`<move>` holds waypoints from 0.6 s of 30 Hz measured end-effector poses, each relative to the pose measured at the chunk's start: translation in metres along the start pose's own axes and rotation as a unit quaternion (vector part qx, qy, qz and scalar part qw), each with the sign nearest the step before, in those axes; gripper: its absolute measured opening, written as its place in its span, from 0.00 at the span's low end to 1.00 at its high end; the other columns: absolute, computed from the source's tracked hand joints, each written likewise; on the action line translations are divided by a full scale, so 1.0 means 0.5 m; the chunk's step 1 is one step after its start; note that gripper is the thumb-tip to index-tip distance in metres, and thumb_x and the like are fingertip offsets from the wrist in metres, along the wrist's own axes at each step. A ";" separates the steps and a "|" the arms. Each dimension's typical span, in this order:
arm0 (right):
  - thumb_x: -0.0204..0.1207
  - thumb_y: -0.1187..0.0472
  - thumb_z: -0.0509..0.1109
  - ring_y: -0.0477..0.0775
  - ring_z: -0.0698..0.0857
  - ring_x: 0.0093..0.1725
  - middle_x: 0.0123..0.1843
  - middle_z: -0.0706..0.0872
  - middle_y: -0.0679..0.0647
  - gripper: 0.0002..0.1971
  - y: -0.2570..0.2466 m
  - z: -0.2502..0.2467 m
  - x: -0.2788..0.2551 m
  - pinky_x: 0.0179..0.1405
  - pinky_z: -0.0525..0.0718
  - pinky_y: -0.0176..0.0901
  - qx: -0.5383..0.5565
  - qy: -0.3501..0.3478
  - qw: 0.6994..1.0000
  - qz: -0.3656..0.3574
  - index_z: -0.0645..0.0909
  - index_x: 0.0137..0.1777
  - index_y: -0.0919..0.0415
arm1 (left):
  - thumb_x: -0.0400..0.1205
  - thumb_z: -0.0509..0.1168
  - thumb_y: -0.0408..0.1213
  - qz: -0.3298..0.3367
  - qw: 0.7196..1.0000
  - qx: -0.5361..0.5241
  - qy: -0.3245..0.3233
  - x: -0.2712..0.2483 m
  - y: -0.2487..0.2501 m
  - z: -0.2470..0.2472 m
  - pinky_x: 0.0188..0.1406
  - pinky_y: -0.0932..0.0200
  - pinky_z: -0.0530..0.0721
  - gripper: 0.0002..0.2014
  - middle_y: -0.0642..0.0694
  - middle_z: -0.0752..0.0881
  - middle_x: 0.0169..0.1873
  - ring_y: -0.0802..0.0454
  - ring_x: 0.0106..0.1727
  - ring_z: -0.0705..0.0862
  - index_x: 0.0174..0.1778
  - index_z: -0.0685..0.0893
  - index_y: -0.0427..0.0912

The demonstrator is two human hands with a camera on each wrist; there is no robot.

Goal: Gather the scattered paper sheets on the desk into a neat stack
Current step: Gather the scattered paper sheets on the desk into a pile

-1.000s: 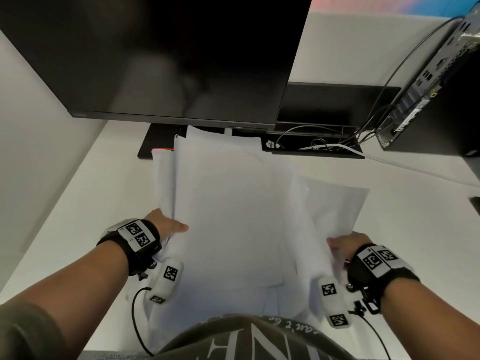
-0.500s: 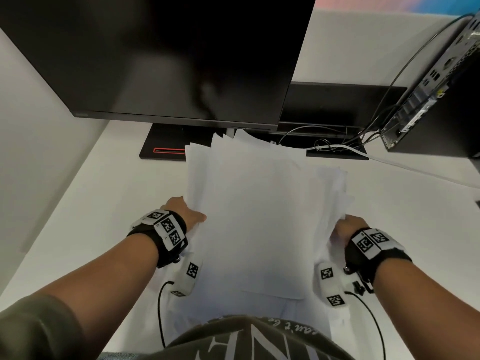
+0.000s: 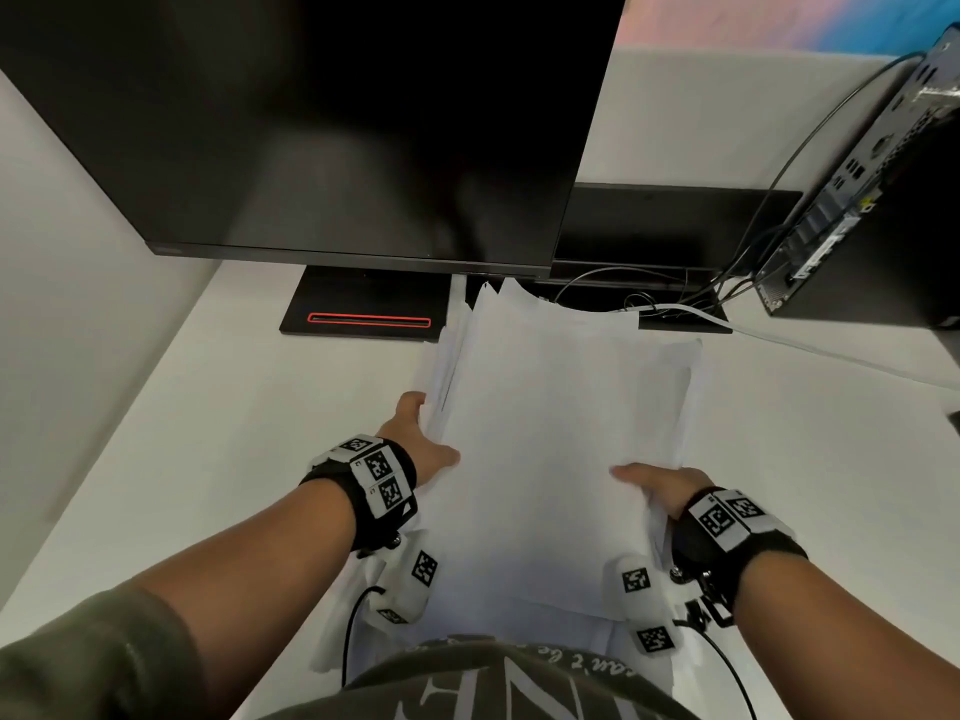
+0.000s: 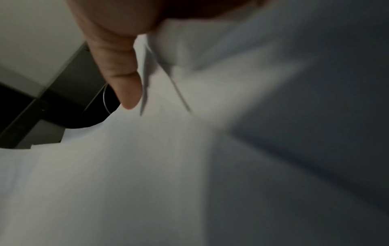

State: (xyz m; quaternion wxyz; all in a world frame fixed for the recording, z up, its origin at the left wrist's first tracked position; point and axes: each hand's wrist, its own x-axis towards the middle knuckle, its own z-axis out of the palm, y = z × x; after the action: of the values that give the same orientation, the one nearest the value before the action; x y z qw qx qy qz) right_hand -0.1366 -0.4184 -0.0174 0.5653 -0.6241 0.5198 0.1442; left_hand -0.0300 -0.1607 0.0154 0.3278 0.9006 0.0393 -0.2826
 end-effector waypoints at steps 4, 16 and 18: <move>0.52 0.58 0.84 0.65 0.86 0.41 0.40 0.86 0.66 0.29 0.002 0.002 0.008 0.47 0.82 0.52 -0.020 -0.003 1.000 -0.006 0.83 0.53 0.72 | 0.69 0.77 0.36 0.010 0.998 -0.065 0.021 -0.006 0.006 0.017 0.55 0.53 0.79 0.51 0.38 0.76 0.64 0.39 0.54 0.80 0.79 0.47 0.54; 0.59 0.71 0.81 0.67 0.87 0.48 0.45 0.89 0.66 0.19 0.040 0.003 -0.013 0.56 0.84 0.59 -0.002 -0.022 0.997 -0.072 0.84 0.52 0.72 | 0.74 0.73 0.42 -0.005 0.999 0.013 -0.041 -0.032 0.018 0.042 0.59 0.58 0.78 0.33 0.42 0.79 0.66 0.43 0.60 0.80 0.73 0.68 0.40; 0.58 0.71 0.81 0.67 0.88 0.48 0.45 0.89 0.66 0.19 0.054 -0.003 -0.012 0.56 0.85 0.57 -0.004 -0.008 0.997 -0.082 0.84 0.50 0.72 | 0.74 0.73 0.39 0.017 0.999 0.003 -0.036 -0.035 0.015 0.048 0.54 0.57 0.79 0.32 0.41 0.81 0.63 0.45 0.53 0.80 0.72 0.69 0.41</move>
State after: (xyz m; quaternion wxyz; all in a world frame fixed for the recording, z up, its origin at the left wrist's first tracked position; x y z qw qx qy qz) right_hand -0.1616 -0.4119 -0.0273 0.5763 -0.6658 0.4622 0.1047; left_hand -0.0542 -0.1792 0.0142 0.3311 0.8916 0.0111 -0.3088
